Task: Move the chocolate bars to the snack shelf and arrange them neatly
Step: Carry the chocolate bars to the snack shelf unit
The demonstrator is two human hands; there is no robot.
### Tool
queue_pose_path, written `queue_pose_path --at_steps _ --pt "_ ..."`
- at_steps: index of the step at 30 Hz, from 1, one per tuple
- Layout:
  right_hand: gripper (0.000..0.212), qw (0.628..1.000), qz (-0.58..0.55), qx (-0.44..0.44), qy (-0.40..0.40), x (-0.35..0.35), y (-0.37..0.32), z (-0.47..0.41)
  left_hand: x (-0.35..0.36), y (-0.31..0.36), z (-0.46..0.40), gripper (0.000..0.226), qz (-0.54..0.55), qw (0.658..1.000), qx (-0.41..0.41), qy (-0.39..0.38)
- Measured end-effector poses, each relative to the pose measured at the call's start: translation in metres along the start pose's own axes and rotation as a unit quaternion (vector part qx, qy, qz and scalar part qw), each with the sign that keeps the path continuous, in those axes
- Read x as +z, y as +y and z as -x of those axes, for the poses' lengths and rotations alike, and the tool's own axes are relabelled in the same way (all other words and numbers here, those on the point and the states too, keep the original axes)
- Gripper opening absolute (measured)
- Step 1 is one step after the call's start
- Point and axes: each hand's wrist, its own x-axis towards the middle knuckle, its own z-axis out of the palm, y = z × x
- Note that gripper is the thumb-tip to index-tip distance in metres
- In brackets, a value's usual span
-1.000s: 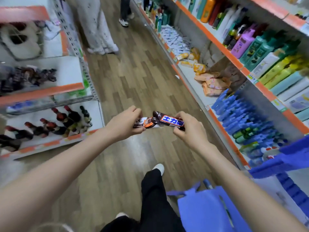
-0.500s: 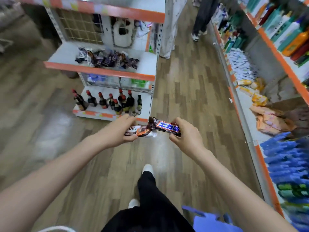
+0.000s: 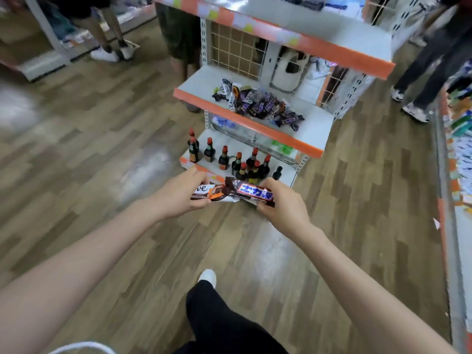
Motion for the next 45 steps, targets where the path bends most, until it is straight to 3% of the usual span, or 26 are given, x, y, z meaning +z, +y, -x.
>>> queue_pose_path --at_steps 14,20,30,38,45 --pt "0.032 0.999 0.011 0.023 0.036 0.019 -0.034 -0.126 -0.069 -0.087 -0.096 0.033 -0.043 0.999 0.007 -0.022" --pt "0.033 0.998 0.017 0.066 0.015 0.014 -0.031 -0.151 -0.078 -0.105 -0.134 0.030 -0.049 0.998 0.016 -0.020" --pt "0.030 0.991 -0.006 0.122 0.047 0.018 -0.045 -0.227 -0.116 -0.155 -0.232 0.032 -0.025 0.994 0.081 -0.076" --pt "0.029 0.978 -0.012 0.184 0.095 0.020 -0.071 -0.307 -0.181 -0.206 -0.323 0.037 -0.084 0.983 0.146 -0.076" --pt "0.030 0.967 -0.007 0.220 0.127 0.019 -0.083 -0.342 -0.195 -0.223 -0.370 0.034 -0.079 0.975 0.196 -0.073"
